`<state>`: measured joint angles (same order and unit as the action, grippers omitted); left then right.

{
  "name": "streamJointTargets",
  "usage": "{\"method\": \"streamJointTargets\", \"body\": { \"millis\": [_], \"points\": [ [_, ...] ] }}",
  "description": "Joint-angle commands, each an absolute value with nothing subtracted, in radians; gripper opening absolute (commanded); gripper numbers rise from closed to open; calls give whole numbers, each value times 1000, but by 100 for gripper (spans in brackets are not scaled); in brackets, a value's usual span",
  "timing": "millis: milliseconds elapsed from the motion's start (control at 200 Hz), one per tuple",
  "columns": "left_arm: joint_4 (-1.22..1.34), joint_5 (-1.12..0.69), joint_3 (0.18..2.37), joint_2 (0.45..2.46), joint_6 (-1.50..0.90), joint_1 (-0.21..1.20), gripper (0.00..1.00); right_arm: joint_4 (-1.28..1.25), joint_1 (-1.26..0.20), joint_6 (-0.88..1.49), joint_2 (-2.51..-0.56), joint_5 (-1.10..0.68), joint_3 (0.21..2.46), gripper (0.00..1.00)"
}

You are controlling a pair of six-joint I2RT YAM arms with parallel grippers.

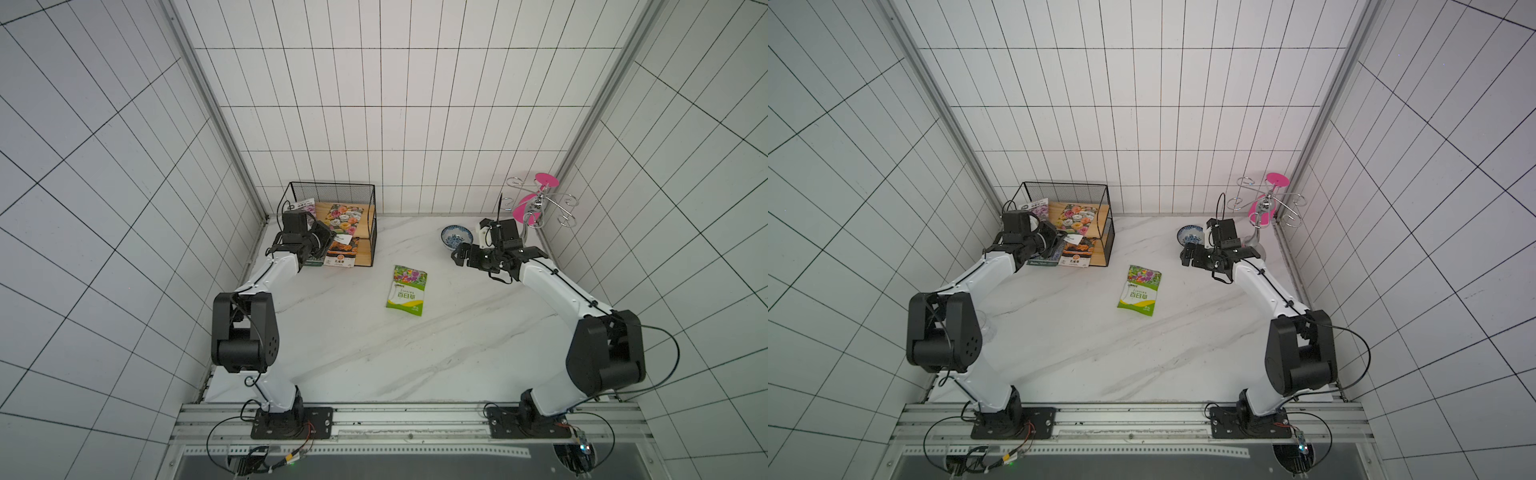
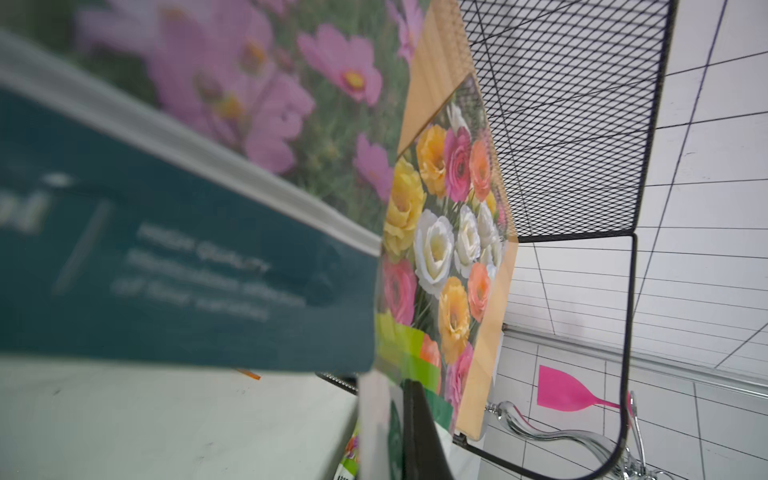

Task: Take the seed bag off the shelf
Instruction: Pick up the seed packet from the shelf.

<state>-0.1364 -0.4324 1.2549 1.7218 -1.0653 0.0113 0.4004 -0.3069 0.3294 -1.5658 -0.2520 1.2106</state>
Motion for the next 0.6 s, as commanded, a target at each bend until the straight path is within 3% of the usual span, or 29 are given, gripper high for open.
{"method": "streamJointTargets", "body": {
  "millis": [0, 460, 595],
  "points": [
    [24, -505, 1265, 1719, -1193, 11, 0, 413, -305, 324, -1529, -240, 1188, 99],
    [314, -597, 1193, 1697, -1477, -33, 0, 412, -305, 322, -1548, -244, 1208, 99],
    [245, -628, 1270, 1714, -1438, -38, 0, 412, -305, 322, -1550, -245, 1209, 99]
  ]
}}
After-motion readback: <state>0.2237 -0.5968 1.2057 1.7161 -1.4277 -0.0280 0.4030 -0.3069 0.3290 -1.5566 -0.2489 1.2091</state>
